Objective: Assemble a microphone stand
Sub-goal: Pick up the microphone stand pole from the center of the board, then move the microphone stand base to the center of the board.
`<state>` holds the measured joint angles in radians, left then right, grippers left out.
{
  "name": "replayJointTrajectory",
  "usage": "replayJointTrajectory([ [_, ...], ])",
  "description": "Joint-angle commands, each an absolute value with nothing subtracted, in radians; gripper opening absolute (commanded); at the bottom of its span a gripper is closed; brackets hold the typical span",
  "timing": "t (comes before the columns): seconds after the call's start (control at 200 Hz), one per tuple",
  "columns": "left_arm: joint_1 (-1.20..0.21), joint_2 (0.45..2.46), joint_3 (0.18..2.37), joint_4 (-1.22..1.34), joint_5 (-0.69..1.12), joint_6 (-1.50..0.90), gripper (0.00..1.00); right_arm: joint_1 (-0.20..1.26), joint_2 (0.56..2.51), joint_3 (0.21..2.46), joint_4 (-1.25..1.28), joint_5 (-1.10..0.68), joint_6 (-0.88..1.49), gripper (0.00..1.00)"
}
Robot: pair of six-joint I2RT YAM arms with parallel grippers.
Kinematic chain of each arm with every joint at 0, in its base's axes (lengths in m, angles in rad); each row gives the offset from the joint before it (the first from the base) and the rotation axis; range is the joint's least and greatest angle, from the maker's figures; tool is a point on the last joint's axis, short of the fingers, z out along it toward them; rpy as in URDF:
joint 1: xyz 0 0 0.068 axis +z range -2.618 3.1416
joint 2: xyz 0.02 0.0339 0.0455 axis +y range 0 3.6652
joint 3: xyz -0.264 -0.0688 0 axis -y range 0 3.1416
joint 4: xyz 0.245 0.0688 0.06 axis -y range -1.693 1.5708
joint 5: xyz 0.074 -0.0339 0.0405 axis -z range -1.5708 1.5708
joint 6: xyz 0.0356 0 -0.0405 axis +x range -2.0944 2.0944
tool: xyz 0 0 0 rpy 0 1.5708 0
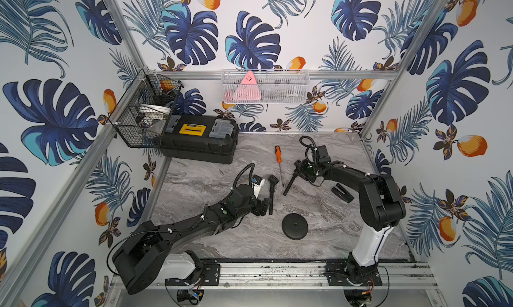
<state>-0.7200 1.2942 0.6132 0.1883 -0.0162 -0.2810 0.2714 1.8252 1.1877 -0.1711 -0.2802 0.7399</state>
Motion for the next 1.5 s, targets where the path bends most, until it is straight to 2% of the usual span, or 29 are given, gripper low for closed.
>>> replayJointTrajectory([
  [0.0, -0.724, 1.303, 0.622, 0.208, 0.006, -0.279, 0.8, 0.269, 1.719, 1.154, -0.163, -0.227, 0.681, 0.15],
  [0.325, -0.856, 1.388, 0.72, 0.134, 0.045, -0.196, 0.8, 0.269, 1.285, 0.845, -0.072, -0.022, 0.47, 0.14],
  [0.59, -0.983, 1.543, 0.833, 0.03, 0.0, -0.109, 0.89, 0.271, 1.02, 0.625, 0.071, 0.004, 0.327, 0.13],
  [0.796, -1.026, 1.648, 0.909, -0.024, -0.056, -0.063, 0.89, 0.271, 0.941, 0.579, 0.091, 0.004, 0.313, 0.13],
  [1.116, -1.029, 1.772, 1.02, -0.088, -0.087, -0.047, 0.86, 0.272, 0.919, 0.568, 0.086, -0.02, 0.321, 0.13],
  [1.496, -1.029, 1.813, 1.042, -0.09, -0.113, -0.055, 0.86, 0.272, 0.905, 0.554, 0.092, -0.009, 0.33, 0.14],
])
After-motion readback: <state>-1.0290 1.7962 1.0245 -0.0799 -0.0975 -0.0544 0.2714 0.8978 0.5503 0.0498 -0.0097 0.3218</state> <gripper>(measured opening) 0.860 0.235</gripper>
